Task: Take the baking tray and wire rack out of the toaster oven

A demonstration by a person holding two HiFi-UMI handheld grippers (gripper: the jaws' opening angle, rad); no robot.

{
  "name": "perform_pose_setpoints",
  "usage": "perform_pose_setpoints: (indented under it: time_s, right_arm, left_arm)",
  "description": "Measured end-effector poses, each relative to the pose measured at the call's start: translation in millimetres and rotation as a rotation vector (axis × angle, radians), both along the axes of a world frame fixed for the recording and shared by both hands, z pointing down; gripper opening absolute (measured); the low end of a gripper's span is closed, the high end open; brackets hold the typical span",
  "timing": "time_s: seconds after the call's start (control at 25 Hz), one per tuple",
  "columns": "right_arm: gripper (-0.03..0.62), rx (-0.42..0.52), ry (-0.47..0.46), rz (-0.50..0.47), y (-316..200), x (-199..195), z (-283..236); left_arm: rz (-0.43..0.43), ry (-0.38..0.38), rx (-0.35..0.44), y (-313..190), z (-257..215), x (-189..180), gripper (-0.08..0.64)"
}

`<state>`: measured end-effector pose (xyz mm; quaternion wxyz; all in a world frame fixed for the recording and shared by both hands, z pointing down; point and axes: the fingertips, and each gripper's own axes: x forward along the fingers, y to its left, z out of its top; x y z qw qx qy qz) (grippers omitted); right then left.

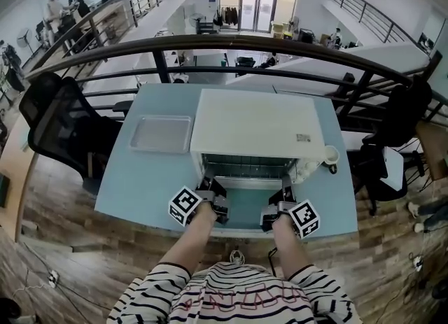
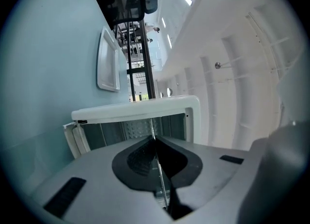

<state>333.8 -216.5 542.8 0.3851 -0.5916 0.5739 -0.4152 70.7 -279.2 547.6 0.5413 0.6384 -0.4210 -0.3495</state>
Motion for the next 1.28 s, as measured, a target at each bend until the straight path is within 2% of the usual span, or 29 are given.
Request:
perform_pose_setpoints:
  time_s: [0.56,1.0,1.28]
  right_arm:
    - [0.052,0.034,-0.042,0.068,82,-20,0]
    - [0.048,0.072,-0.059,0.143,144,-35,-1]
    - [0.046,0.061,-0.060,0.182,182,-61,1]
  left_arm:
    - [0.156,0.061,-0.015,73,2,-16,0.026]
    - [0.257,0.055,-0.024,123,5,-27,0.025]
    - [0.318,0.077,-0.012,147,5,-47,0.024]
